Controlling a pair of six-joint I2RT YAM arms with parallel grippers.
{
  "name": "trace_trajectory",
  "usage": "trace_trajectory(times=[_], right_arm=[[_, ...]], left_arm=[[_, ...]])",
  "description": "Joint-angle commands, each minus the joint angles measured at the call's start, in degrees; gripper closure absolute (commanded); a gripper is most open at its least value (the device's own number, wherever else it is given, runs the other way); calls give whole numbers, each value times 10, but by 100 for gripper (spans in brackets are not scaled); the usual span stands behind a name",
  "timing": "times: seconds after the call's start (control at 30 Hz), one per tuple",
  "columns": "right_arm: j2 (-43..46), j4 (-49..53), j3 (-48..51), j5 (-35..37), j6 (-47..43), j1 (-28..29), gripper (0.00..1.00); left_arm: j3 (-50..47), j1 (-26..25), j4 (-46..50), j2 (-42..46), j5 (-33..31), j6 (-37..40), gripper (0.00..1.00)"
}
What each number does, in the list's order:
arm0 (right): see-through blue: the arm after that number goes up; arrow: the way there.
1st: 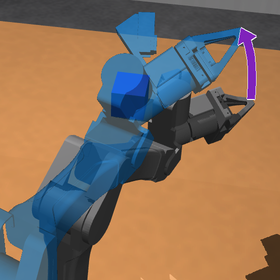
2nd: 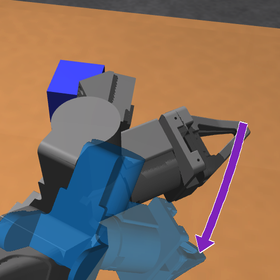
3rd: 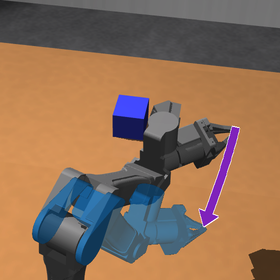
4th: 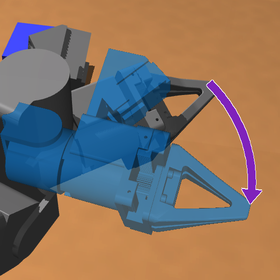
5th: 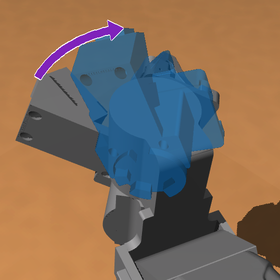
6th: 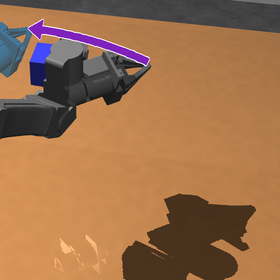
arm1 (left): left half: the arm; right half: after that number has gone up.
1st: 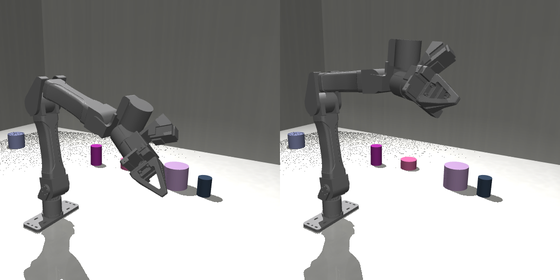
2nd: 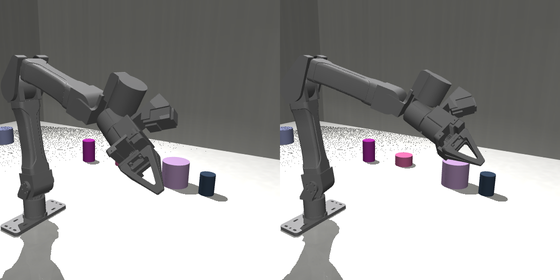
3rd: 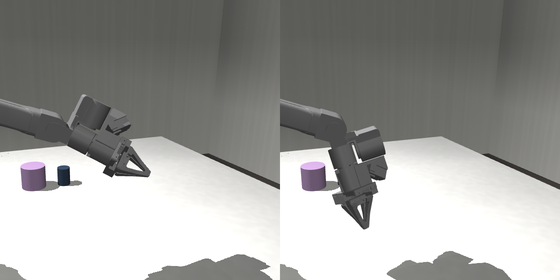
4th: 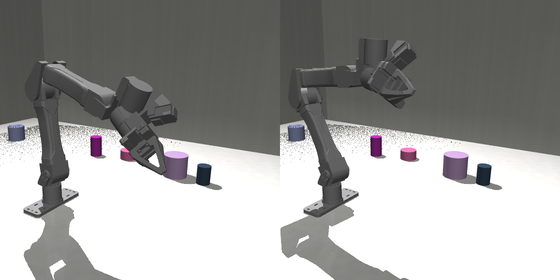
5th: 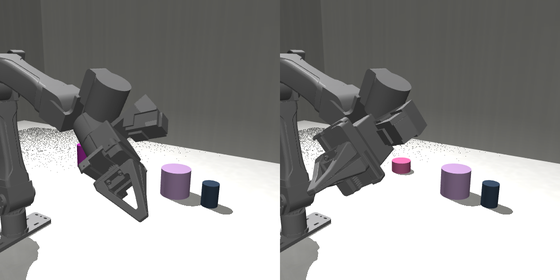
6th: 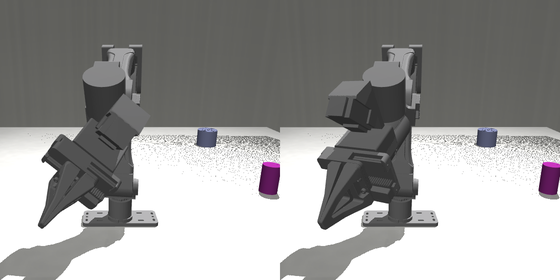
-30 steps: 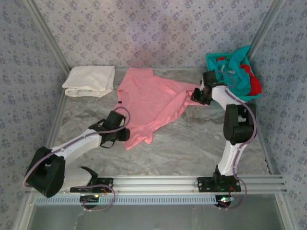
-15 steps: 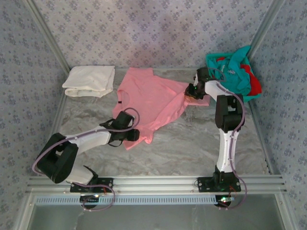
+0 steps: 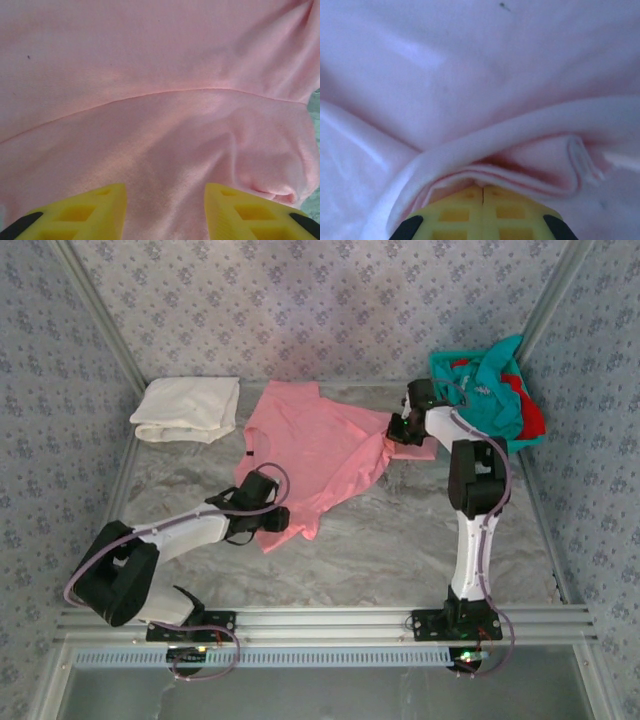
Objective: Fold and stack the t-shirts
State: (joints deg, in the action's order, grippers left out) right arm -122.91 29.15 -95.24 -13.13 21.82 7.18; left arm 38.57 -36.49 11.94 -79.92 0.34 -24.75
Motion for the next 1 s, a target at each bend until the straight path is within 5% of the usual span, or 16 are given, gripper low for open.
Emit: trace_trajectory(times=[0.0, 0.4, 0.63, 0.97], right_arm=[[90, 28, 38, 26, 30, 5, 100], [339, 2, 333, 34, 122, 5, 100], [519, 14, 485, 75, 189, -4, 100], [512, -44, 521, 79, 183, -20, 100]], left_arm=[[-2, 0, 18, 11, -17, -4, 55], [-7, 22, 90, 46, -18, -28, 56], [-32, 17, 71, 60, 40, -35, 55], [-27, 1, 110, 26, 24, -78, 48]])
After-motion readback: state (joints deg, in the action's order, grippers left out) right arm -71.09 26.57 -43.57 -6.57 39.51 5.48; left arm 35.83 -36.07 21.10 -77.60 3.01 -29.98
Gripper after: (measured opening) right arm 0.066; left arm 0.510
